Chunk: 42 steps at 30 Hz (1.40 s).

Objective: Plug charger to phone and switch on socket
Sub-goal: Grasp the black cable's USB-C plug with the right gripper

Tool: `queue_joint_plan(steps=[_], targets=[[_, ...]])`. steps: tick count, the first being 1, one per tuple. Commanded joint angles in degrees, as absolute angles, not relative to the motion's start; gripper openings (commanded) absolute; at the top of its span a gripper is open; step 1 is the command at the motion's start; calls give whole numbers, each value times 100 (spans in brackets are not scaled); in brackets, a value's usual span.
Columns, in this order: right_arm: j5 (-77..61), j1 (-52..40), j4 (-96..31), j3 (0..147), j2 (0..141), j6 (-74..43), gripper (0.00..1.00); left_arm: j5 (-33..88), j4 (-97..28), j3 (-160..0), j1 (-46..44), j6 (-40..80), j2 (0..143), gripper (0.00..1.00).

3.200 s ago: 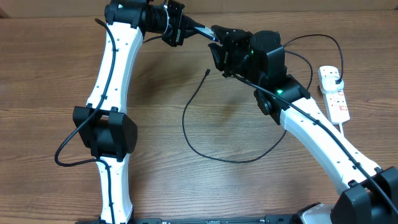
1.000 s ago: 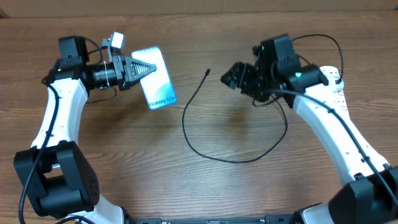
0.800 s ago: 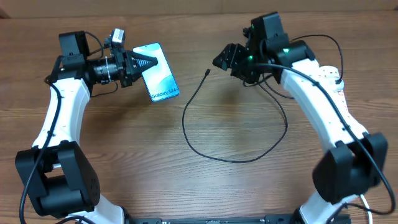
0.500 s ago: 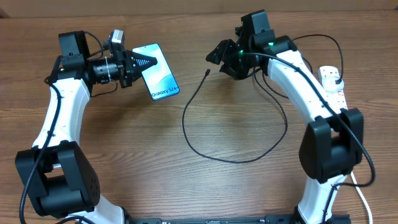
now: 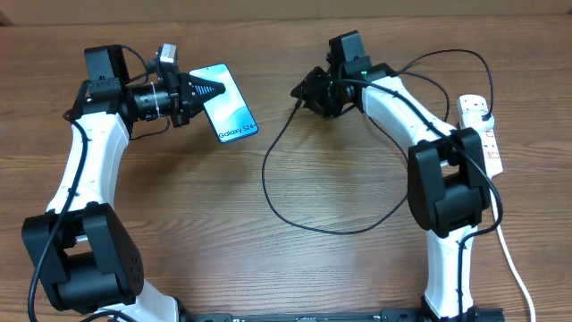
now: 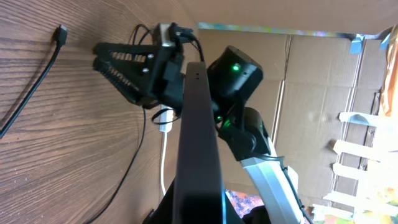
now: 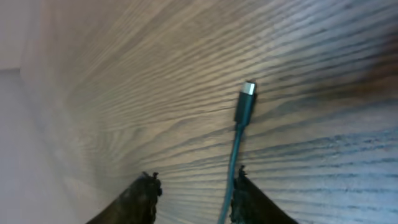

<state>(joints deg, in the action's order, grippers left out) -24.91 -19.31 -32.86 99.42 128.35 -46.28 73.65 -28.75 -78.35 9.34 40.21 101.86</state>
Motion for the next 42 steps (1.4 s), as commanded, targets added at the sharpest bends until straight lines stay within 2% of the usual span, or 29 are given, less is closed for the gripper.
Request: queue_joint_plan(steps=[1,10,29,35,37,41,42], targets=[[-2150,-2128,-3260,10084,13080,-4650,38,7478,-2873,-7889,893,4073,9970,4],[-1610,-2281,-3131,10047,13249,-4807,34,7448,-3015,-7889,893,4071,9970,4],[-1697,-2292,-2963,10044,13681,-5256,26,7435,-3017,-7889,893,4069,9970,4],[-1695,-2292,-2965,10044,13688,-5242,15,7435,-3017,-7889,893,4069,9970,4],[-1732,-2272,-2969,10047,13688,-5205,4,7437,-3020,-7889,891,4069,9970,4],[-2287,-2032,-3155,10060,13681,-3815,4,7435,-3199,-7889,891,3929,9970,4],[-2910,-1885,-3277,10062,13657,-3214,4,7435,-3328,-7889,891,3752,9970,4]])
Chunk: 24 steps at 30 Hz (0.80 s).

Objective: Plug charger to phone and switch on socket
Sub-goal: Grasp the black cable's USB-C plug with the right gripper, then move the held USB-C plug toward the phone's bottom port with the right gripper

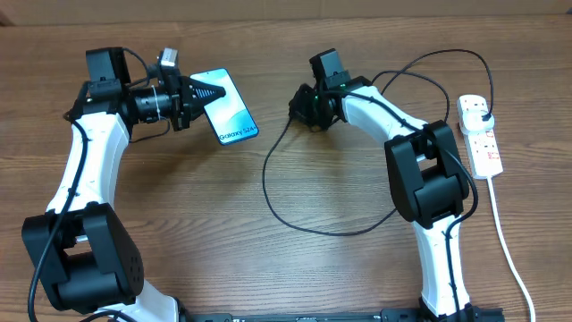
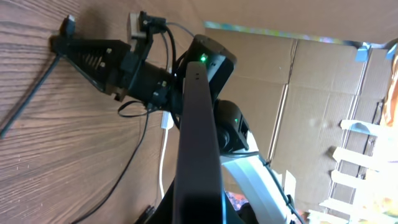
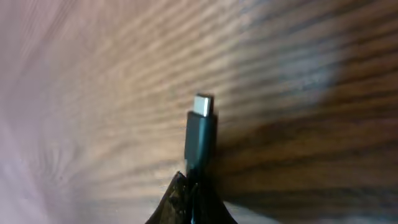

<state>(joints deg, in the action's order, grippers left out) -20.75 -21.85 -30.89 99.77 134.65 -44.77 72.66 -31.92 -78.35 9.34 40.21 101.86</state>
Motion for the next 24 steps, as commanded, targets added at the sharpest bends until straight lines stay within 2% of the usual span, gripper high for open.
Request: queue_joint_plan(steps=[1,10,21,24], targets=[[-3164,-1826,-3295,10062,13633,-2891,4,7432,-3361,-7889,891,3701,9970,4],[-3481,-1702,-4200,10062,12805,-1107,4,7105,-3605,-7889,891,3553,9970,4],[-3747,-1702,-5478,10060,11017,-373,4,7050,-3605,-7889,891,3417,9970,4],[-3771,-1702,-5815,10055,10543,-290,4,7262,-3599,-7889,873,2982,9970,4]])
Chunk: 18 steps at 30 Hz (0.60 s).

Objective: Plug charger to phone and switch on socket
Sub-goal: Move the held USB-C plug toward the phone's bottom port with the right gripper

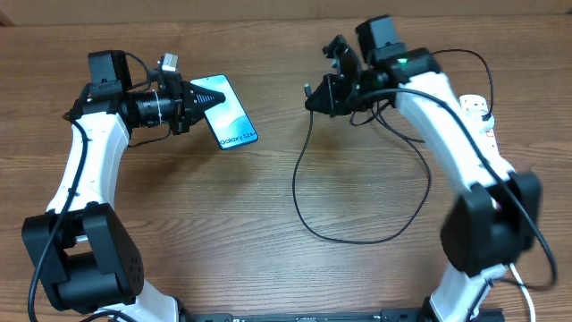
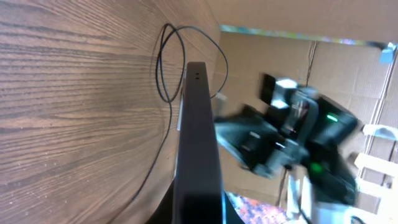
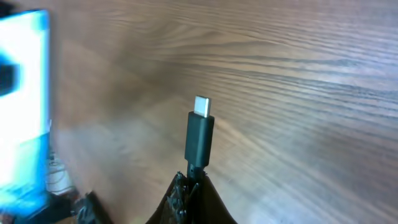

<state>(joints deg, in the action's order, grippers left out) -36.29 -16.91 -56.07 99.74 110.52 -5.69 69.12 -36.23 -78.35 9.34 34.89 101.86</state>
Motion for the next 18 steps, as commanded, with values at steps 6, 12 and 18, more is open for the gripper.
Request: queue_joint_plan(steps=[6,12,18], targets=[[-3785,-1702,-6235,9904,9688,-287,4,7758,-3599,-7889,755,2523,9970,4],[-4379,-1702,-6005,8840,8409,-353,4,7953,-3509,-7889,626,2414,9970,4],[-4919,-1848,-4987,7262,7550,-1138,4,8444,-3122,-7889,395,2250,9970,4]])
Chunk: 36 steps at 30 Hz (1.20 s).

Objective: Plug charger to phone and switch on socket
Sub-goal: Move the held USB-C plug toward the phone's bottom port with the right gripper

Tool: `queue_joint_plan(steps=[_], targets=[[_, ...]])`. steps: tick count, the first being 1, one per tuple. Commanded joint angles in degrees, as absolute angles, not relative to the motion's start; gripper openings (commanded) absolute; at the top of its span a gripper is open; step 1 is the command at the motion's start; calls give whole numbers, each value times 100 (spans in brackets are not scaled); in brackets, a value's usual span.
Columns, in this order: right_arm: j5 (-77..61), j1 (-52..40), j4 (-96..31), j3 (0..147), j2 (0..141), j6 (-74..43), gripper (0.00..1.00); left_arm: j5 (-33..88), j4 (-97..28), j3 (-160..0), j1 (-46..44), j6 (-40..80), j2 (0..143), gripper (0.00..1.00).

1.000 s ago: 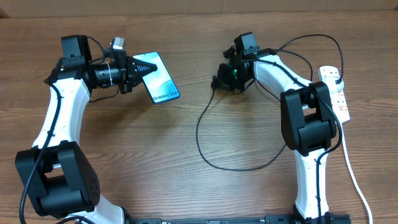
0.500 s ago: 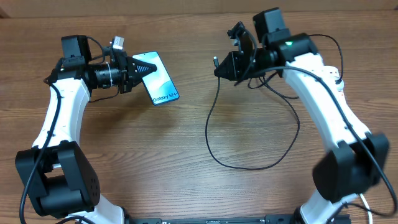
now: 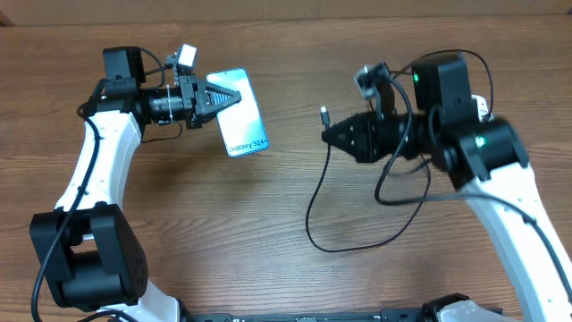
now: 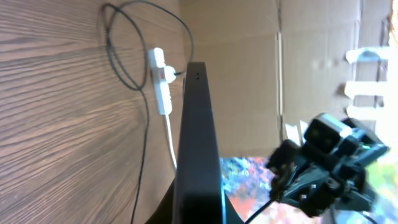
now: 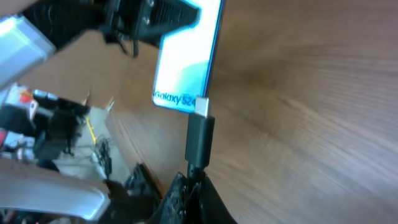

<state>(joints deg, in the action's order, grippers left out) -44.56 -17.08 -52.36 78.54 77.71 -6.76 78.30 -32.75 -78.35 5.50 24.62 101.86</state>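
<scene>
The phone, its blue screen lit, is held off the table at the back left, with my left gripper shut on its top end. The left wrist view shows it edge-on. My right gripper is shut on the black charger plug, held right of the phone with a gap between them. In the right wrist view the plug points its metal tip at the phone's lower edge. The white socket strip lies at the table's far right, mostly hidden overhead.
The black cable hangs from the plug and loops over the middle of the wooden table. Cardboard walls stand behind the table. My right arm reaches across the right side.
My right gripper has moved forward and slightly right with the plug, which now points at the phone's lower edge. My left gripper has shifted the phone a little to the right.
My right gripper stood open over the plug lying on the table while the left held the phone. Then it was shut on the plug at table level. Then it held the plug raised. Now plug and phone face each other.
</scene>
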Motion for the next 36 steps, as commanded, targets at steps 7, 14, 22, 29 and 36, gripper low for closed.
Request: queue_joint_plan(steps=[7,14,22,29,36], targets=[[-4722,-2703,-3739,6351,7491,-2010,4,8543,-2685,-7889,296,2991,9970,4],[-4202,-3334,-2877,6309,7491,-2755,4,8543,-1699,-7889,296,4547,9970,4],[-4075,-3564,-2314,6309,7557,-3175,4,8820,-366,-7889,292,5704,9970,4],[-3791,-3562,-2191,6305,7605,-3284,4,8796,-360,-7889,292,6121,9970,4],[-3662,-3564,-2018,6305,7614,-3299,4,8656,-360,-7889,292,6180,9970,4]])
